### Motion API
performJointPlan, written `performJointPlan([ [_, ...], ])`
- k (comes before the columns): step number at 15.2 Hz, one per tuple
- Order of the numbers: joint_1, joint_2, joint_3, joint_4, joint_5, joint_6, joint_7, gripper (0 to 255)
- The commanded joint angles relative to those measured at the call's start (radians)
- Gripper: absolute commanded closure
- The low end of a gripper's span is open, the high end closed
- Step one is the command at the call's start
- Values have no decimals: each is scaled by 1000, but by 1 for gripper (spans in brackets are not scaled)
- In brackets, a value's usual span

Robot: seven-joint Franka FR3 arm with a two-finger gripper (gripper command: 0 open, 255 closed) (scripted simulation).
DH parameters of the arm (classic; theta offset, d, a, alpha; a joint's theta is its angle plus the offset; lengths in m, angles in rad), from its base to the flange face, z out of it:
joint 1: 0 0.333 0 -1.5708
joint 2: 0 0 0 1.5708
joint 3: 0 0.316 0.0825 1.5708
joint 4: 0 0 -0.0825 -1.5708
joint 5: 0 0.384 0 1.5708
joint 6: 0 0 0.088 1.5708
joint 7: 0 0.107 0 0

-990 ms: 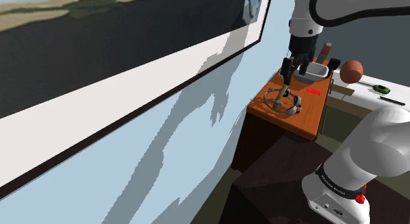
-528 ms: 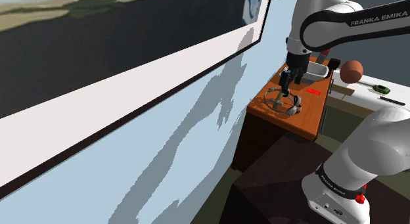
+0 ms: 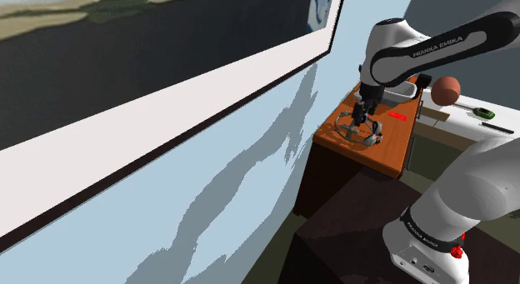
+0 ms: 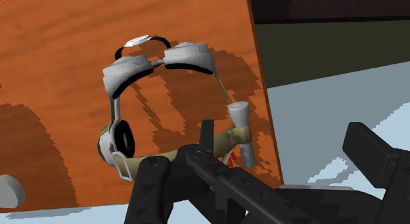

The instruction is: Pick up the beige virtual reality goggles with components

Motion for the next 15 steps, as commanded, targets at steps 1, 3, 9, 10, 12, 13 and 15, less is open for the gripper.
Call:
performJointPlan([
  [1,-5,72,-31,4,-12,83,-23,0],
  [3,-10,152,-65,17,-17,162,-56,0],
  [9,-12,226,-79,-3,-25,257,-48,0],
  [10,-12,240,-81,-7,-26,275,-46,0],
  [12,-12,263,-84,-12,-28,302,-43,0],
  [13,-12,263,-84,-12,-28,302,-43,0],
  [15,-13,260,-84,-15,-29,302,-42,255],
])
